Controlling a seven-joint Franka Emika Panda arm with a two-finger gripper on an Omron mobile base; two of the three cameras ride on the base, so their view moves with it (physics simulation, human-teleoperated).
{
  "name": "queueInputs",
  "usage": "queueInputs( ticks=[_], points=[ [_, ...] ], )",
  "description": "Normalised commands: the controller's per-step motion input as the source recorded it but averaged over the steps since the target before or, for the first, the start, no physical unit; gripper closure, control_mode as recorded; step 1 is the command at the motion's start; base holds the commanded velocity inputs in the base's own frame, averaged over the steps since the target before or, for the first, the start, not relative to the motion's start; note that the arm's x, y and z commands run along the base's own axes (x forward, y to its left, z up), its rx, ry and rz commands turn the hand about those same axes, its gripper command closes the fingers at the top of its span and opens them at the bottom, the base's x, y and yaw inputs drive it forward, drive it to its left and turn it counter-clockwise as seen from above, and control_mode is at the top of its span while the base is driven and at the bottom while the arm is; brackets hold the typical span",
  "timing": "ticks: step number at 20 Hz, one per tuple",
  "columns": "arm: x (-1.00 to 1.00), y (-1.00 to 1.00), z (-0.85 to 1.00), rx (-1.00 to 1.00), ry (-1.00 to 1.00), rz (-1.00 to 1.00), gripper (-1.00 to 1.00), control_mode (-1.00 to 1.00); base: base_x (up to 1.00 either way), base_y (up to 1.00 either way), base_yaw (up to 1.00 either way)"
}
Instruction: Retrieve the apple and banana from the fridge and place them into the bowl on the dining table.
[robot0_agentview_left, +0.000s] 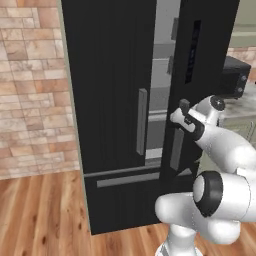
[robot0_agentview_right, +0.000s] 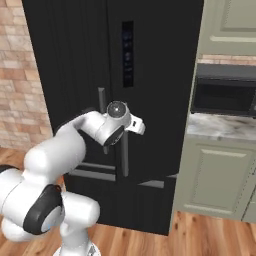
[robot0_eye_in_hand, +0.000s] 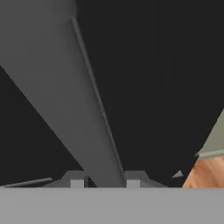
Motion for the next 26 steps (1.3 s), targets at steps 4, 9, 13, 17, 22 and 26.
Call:
queueInputs(
  ticks=[4,9,13,17,22,26],
  points=[
    [-1.0,-0.89,0.12,0.0,0.0,-0.05,1.0,-1.0,0.0,0.0,0.0],
    [-1.0,-0.92,0.12,0.0,-0.01,-0.03,1.0,-1.0,0.0,0.0,0.0],
    [-1.0,-0.97,0.1,0.0,-0.01,-0.03,1.0,-1.0,0.0,0.0,0.0],
    [-1.0,-0.88,0.22,0.0,0.0,-0.02,1.0,-1.0,0.0,0.0,0.0],
    [-0.99,-0.28,0.52,-0.02,0.0,-0.02,1.0,-1.0,0.0,0.0,0.0],
    [-0.84,0.27,0.68,-0.18,0.0,0.0,1.0,-1.0,0.0,0.0,0.0]
  ],
)
